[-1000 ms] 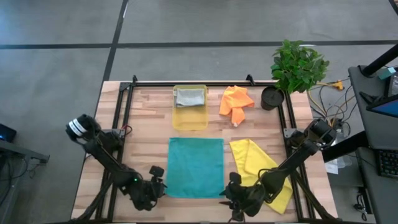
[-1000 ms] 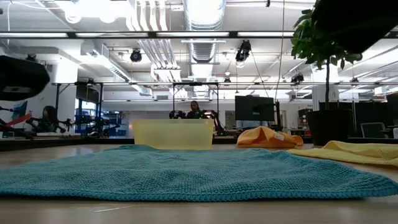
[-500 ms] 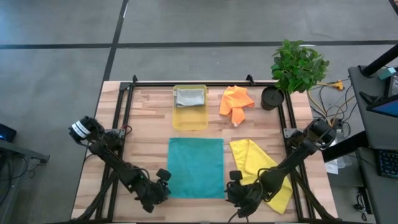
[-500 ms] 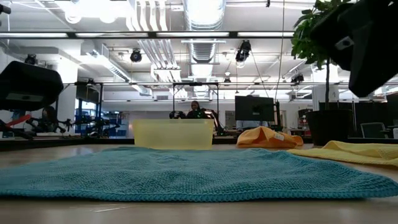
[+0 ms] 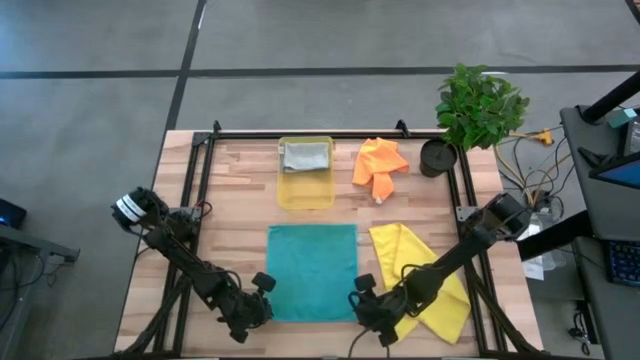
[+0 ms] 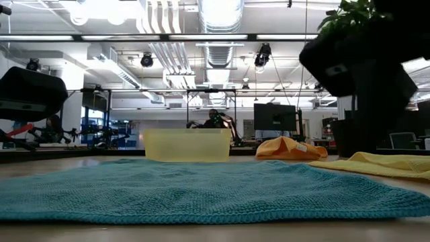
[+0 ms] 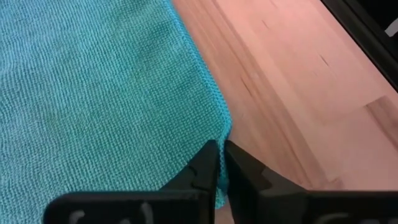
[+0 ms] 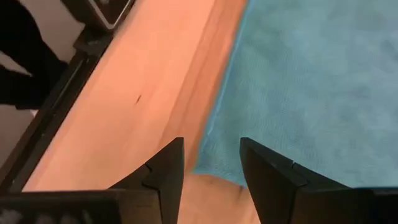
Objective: Fold microfiber towels
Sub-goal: Fold the light blue microfiber cloth
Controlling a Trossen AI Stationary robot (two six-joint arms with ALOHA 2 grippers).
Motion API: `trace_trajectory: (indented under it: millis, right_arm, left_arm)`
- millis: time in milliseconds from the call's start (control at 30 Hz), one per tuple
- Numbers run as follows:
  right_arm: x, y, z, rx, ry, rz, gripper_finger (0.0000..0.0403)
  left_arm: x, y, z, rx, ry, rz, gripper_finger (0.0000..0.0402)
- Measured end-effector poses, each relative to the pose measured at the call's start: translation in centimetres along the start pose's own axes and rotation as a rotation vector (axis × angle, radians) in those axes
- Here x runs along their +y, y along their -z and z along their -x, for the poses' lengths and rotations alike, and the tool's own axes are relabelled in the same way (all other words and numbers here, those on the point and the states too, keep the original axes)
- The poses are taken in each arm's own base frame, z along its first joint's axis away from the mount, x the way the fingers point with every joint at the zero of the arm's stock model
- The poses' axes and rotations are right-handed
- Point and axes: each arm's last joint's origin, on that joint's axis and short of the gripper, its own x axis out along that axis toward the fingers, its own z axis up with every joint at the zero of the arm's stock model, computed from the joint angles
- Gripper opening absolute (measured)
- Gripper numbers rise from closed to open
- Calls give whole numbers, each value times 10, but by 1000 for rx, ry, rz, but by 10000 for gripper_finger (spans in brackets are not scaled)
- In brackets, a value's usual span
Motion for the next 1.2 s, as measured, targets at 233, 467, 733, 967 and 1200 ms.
trace_trajectory:
  millis: [233, 467, 733, 967, 1200]
  right_arm:
    - [3, 12, -25, 84, -44, 28, 134]
    - [8, 5, -35, 165, -53, 43, 71]
    - [8, -19, -13, 168, -36, -15, 10]
    - [12, -38, 15, 97, -163, -168, 9]
    - [5, -41, 23, 104, -205, -188, 9]
  left_arm:
    - [0, 1, 0, 2, 0, -1, 4]
    - [0, 2, 0, 7, 1, -15, 3]
    - [5, -1, 20, 11, -1, -61, 0]
    - [-2, -19, 46, -81, 265, -8, 0]
    - [4, -23, 64, -136, 199, -3, 0]
